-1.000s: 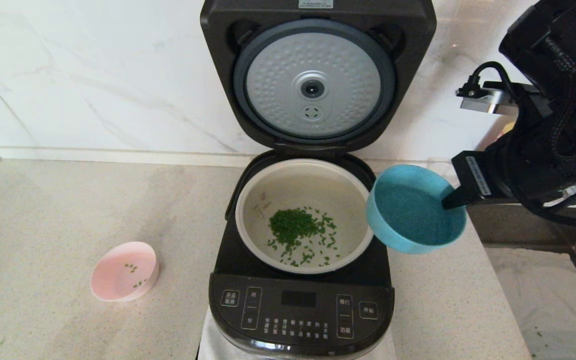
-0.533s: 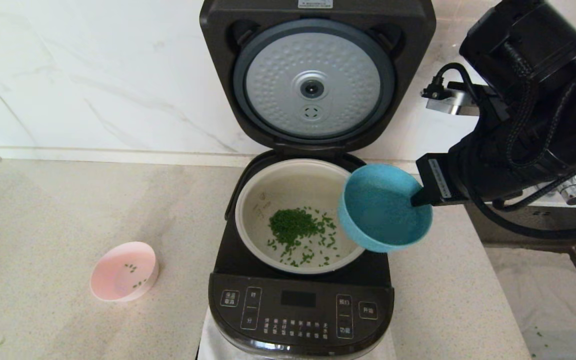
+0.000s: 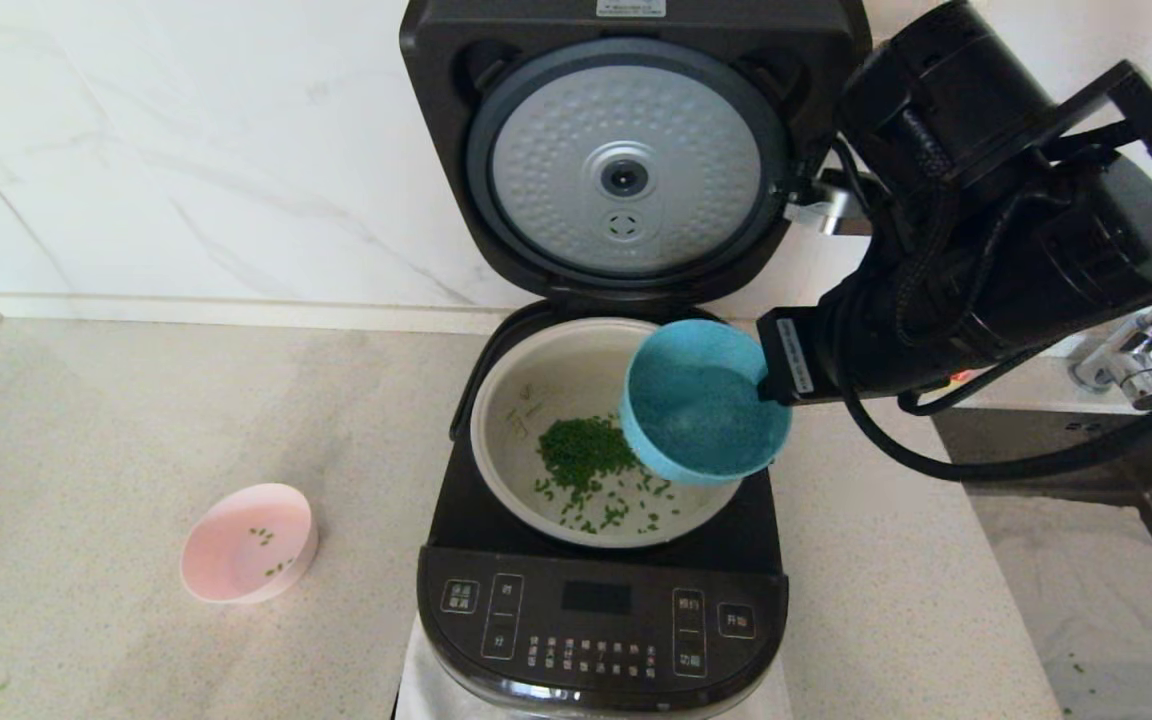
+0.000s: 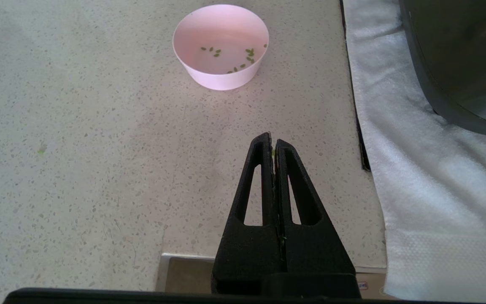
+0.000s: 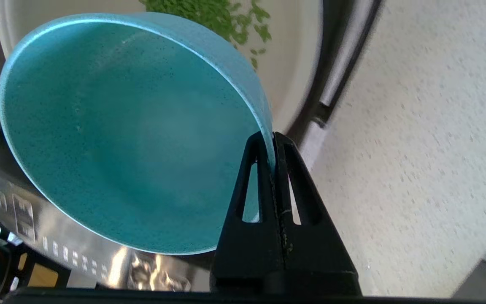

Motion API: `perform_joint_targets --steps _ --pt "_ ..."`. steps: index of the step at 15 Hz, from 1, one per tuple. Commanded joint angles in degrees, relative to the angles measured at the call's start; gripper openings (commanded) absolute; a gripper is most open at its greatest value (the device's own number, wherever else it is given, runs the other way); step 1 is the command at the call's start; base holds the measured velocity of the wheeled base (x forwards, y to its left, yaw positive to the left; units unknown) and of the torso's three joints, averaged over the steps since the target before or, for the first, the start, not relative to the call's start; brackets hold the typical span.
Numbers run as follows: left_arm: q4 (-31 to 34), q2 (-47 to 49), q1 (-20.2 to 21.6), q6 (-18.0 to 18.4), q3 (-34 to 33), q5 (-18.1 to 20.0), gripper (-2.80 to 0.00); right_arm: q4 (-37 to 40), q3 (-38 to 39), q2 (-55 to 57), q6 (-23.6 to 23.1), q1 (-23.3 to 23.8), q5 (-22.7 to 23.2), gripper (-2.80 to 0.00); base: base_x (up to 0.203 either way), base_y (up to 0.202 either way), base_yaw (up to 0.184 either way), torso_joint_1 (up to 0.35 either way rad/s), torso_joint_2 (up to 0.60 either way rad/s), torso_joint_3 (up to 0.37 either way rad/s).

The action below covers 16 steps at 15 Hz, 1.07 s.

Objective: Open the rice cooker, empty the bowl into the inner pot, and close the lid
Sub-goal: Pour the water from the bowl into the rice cooker

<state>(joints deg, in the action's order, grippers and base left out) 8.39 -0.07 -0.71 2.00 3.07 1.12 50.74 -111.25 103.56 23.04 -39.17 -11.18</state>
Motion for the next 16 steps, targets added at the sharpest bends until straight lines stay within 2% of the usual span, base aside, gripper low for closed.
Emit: perform_joint_targets --steps 1,16 --pt "0.05 -0.01 0.00 0.02 0.00 0.02 -2.80 -1.07 -0.02 1.35 0.08 -0.90 -0.42 -2.80 0.000 0.000 0.000 0.000 0.00 0.000" --pt "0.05 -0.01 0.00 0.02 0.00 0.02 -2.80 -10.02 -0.46 6.79 -0.05 -4.25 -3.68 -2.80 0.000 0.000 0.000 0.000 0.00 0.000"
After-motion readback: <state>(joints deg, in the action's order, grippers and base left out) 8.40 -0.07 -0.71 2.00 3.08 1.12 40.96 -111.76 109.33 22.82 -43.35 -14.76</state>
